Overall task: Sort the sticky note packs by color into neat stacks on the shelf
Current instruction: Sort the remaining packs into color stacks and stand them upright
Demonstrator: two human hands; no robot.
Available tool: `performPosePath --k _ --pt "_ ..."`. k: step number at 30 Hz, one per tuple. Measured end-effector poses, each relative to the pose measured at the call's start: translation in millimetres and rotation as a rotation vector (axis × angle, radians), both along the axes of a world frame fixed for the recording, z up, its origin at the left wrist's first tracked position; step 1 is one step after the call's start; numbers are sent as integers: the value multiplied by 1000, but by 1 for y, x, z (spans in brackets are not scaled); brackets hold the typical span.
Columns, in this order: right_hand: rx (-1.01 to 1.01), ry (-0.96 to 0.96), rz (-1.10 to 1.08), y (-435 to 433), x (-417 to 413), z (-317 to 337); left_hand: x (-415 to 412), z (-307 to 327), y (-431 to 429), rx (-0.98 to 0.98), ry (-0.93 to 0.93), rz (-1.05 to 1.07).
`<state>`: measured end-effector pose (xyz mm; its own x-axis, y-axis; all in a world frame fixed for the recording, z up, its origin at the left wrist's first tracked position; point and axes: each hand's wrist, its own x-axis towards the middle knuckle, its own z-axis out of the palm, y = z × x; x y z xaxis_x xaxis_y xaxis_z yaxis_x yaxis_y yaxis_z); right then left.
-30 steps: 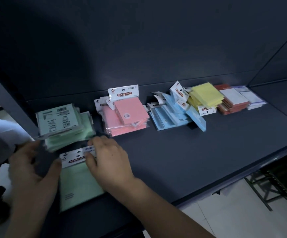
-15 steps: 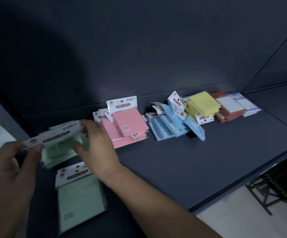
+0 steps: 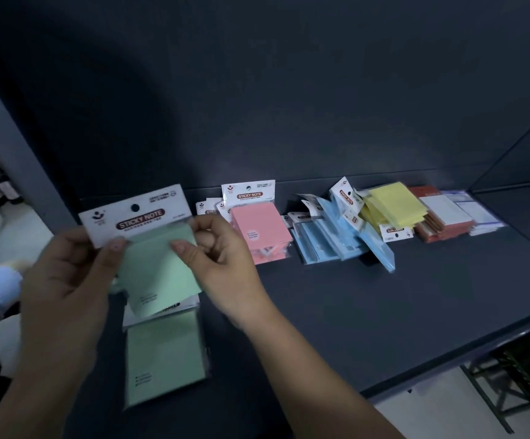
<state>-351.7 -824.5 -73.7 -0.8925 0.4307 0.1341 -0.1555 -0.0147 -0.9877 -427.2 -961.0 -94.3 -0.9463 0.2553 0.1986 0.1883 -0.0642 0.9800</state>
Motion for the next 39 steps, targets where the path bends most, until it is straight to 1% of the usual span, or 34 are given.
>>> performPosePath --k 2,4,7,13,19,22,27,30,35,39 --pt "-33 -3 12 2 6 -2 19 12 10 63 -33 -32" --pt "-77 13 32 3 12 -1 31 17 14 77 -54 -56" --pt "-123 3 44 4 20 -6 30 8 10 25 -77 -61" --pt "-184 -128 -27 -8 37 -27 47 -15 5 -63 -164 -55" --pt "-231 -204 -94 -15 49 -42 68 -31 6 -90 -223 -53" --pt "-242 -236 -121 -16 51 -47 76 -33 10 -106 -216 -29" --pt "-223 -257 -153 -11 57 -53 85 -35 21 -109 -194 24" --pt "-180 -271 -160 1 64 -55 91 -36 33 -84 -229 30" --pt "-198 -290 -103 32 80 -56 107 -36 65 -9 -286 73" --pt "-50 -297 -98 58 94 -62 125 -36 94 25 -307 114"
